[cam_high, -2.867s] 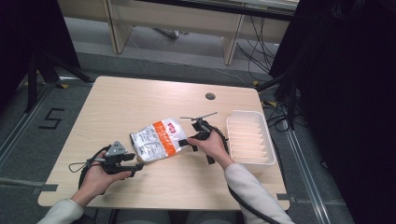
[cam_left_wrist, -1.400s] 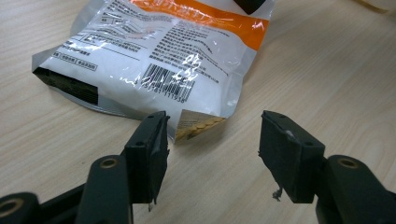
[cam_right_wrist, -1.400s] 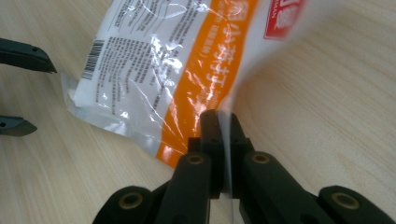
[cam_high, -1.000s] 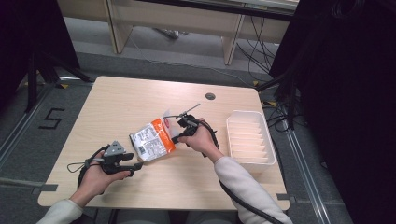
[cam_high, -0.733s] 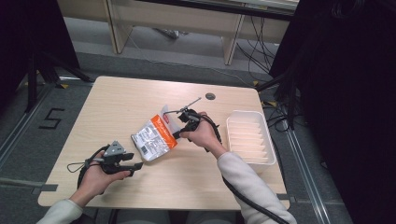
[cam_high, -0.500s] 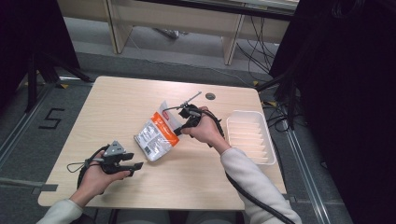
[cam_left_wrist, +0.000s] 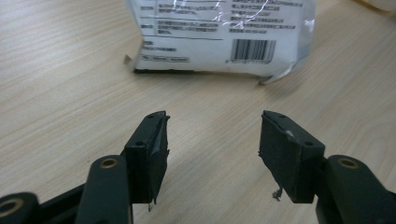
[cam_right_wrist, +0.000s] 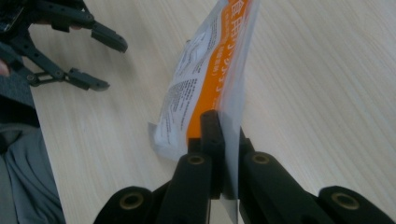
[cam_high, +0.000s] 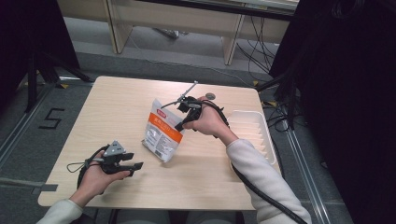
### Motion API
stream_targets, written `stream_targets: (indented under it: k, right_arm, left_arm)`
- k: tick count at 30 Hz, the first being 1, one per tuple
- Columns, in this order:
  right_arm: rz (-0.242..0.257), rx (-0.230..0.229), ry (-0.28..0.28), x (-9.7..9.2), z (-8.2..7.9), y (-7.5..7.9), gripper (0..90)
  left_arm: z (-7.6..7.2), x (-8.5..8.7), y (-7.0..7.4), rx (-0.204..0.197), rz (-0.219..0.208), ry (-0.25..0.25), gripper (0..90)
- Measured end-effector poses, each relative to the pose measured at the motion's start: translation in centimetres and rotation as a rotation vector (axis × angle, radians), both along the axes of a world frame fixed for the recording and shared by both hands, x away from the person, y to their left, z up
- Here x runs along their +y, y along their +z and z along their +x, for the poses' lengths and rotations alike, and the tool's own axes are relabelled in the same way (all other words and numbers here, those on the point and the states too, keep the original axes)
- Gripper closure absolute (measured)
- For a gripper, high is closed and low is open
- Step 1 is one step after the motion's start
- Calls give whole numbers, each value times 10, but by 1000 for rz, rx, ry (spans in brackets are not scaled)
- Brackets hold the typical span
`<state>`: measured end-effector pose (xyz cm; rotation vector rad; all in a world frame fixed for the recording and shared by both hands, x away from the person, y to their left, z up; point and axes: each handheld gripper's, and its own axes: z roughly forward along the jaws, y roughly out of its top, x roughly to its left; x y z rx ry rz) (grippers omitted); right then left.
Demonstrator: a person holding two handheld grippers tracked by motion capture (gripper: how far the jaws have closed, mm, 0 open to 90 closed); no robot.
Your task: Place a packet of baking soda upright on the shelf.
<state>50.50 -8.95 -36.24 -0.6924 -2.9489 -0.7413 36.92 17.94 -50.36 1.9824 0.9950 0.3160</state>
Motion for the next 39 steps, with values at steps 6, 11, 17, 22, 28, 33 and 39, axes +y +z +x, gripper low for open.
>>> stream_targets:
  k: [6,11,17,22,28,33,39]
  right_arm:
    - [-67,-4,49,2,-5,14,900]
    - [-100,-21,94,-1,-6,22,900]
    - [-128,-30,141,-6,-6,27,900]
    - [-156,-34,171,-9,-8,34,900]
    - [-172,-33,179,-16,-9,42,900]
    - [-184,-35,180,-21,-11,47,900]
    - [-193,-27,192,-28,-12,50,900]
  left_arm:
    - [0,0,0,-2,1,-1,413]
    - [0,0,0,-2,1,-1,413]
    - [0,0,0,-1,0,0,413]
    - [0,0,0,-2,2,-1,413]
    - [0,0,0,1,-2,2,412]
    - [0,-1,0,5,-4,6,412]
    - [0,1,0,9,14,-8,411]
